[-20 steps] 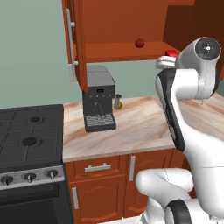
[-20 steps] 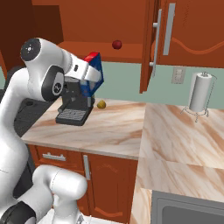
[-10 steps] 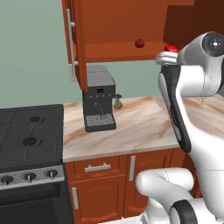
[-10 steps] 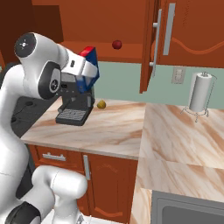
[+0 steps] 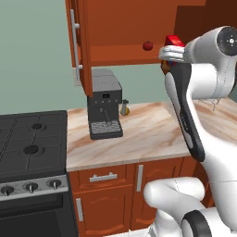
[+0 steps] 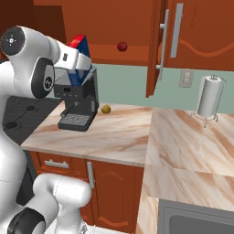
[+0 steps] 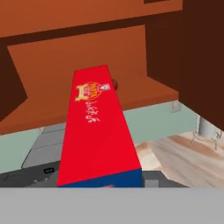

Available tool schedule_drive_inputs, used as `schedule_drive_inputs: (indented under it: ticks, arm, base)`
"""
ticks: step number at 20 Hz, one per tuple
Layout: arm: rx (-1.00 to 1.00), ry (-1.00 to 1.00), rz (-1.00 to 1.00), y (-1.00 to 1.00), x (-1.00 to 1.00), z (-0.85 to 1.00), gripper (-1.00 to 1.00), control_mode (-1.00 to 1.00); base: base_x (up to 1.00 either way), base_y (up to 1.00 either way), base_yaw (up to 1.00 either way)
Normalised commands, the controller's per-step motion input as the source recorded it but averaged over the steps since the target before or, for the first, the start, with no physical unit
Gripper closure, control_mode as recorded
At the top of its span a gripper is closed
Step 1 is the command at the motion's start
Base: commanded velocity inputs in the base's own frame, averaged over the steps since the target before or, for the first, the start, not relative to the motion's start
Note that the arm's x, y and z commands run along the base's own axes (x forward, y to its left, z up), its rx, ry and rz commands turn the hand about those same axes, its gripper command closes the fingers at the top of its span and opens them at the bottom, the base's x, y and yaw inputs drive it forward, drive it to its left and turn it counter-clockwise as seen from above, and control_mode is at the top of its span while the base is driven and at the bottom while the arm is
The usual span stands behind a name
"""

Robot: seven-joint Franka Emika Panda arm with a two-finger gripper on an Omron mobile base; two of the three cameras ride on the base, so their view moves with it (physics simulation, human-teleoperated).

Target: Pick the cereal and boxed food from the counter and place them in the cabinets closest to them.

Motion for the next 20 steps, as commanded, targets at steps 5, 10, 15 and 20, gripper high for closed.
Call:
schedule_drive_inputs:
  ticks: [5,10,15,20]
  arm:
    - [-0.01,-0.05,0.04,0.14,-0.09,0.18,1.00,-1.00]
    - [0.00,0.00,-0.01,0.07,0.04,0.00,1.00,-1.00]
    - [0.00,0.00,-0.05,0.32,0.20,0.03,1.00,-1.00]
    - [0.00,0.00,-0.03,0.15,0.24,0.11,1.00,-1.00]
  base:
    - [0.00,0.00,0.00]
    - [0.00,0.00,0.00]
    - [0.00,0.00,0.00]
    - [0.00,0.00,0.00]
